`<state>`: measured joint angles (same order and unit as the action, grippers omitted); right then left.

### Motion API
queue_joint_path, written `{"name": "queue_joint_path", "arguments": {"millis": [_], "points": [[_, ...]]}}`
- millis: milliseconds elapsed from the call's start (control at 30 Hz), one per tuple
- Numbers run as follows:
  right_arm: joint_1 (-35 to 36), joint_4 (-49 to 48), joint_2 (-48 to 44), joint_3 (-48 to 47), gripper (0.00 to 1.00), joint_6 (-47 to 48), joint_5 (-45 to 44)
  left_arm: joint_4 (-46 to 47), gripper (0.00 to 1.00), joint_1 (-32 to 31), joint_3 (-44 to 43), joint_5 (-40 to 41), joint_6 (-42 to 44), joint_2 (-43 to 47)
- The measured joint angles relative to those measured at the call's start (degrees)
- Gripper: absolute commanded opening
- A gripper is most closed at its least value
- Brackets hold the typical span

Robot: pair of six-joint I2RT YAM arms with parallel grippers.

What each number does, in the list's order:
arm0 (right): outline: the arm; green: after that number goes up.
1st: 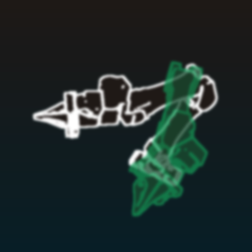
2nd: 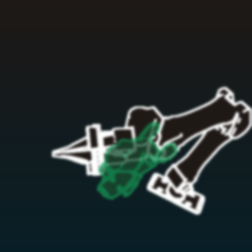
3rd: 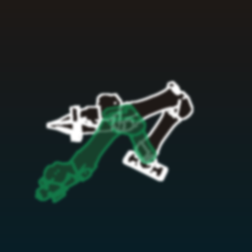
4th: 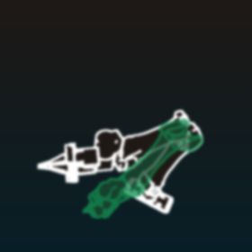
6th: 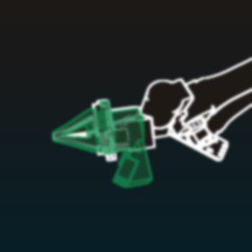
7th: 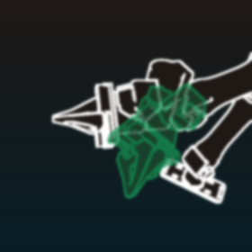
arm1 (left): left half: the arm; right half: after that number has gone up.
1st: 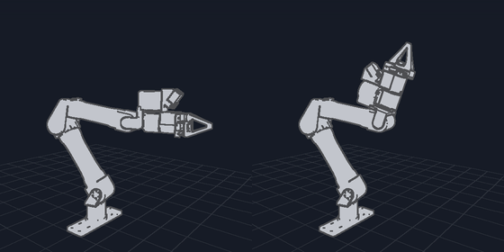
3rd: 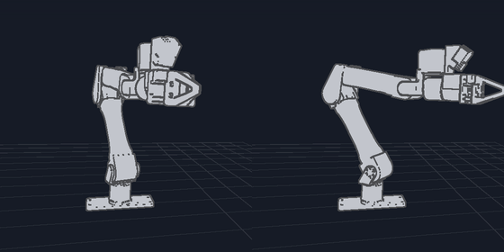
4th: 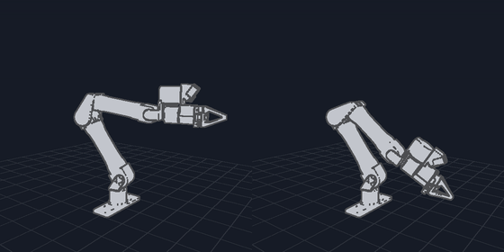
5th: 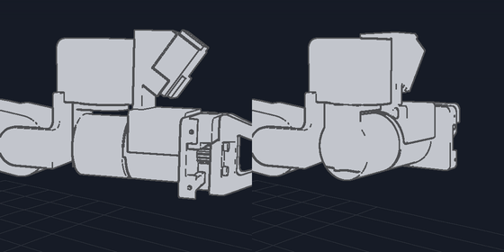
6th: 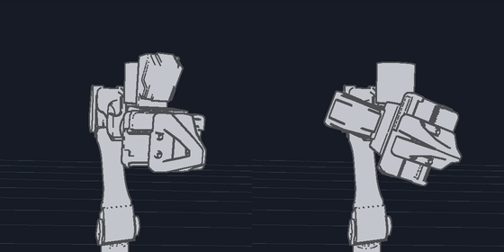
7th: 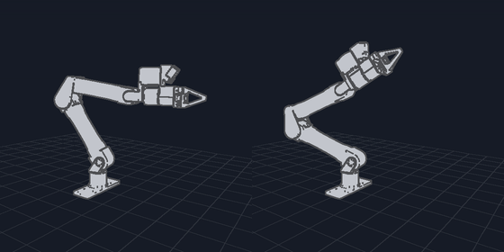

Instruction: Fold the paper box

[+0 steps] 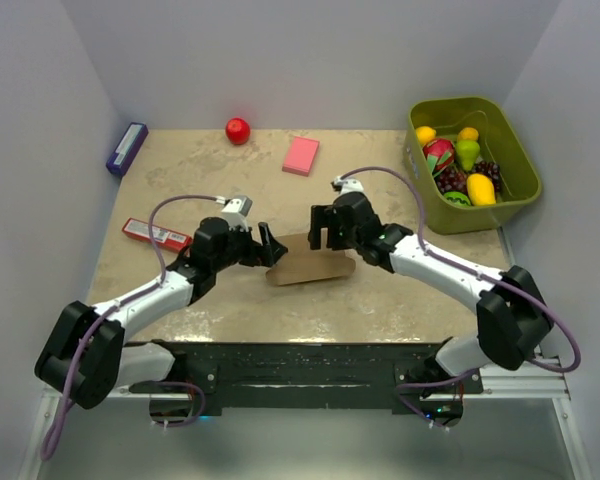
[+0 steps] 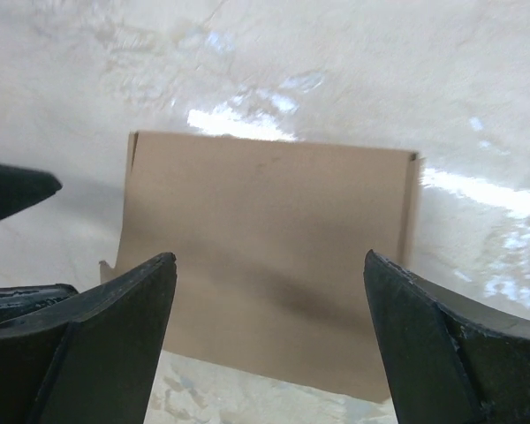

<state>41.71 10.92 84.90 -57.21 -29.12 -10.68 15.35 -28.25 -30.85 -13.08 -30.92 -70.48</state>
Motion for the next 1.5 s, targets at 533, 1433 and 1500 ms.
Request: {"name": "queue_joint_path", "arguments": {"millis": [533,1433,1500], "points": [[-10.29,-0.35,-9.31,12.55,0.94,3.02,10.73,0.79,0.97,3.52,3.19,-2.78,0.00,-5.33],[-13.40,-11.02,-0.28,15.56,0.81,1.05,15.02,11.91,0.91,4.74,5.44,-5.09,-0.04,-13.18],[-13.55,-9.44,-0.44,14.71,0.81,1.11,15.34,10.03,0.96,5.14,5.44,-5.05,-0.02,-11.63]]}}
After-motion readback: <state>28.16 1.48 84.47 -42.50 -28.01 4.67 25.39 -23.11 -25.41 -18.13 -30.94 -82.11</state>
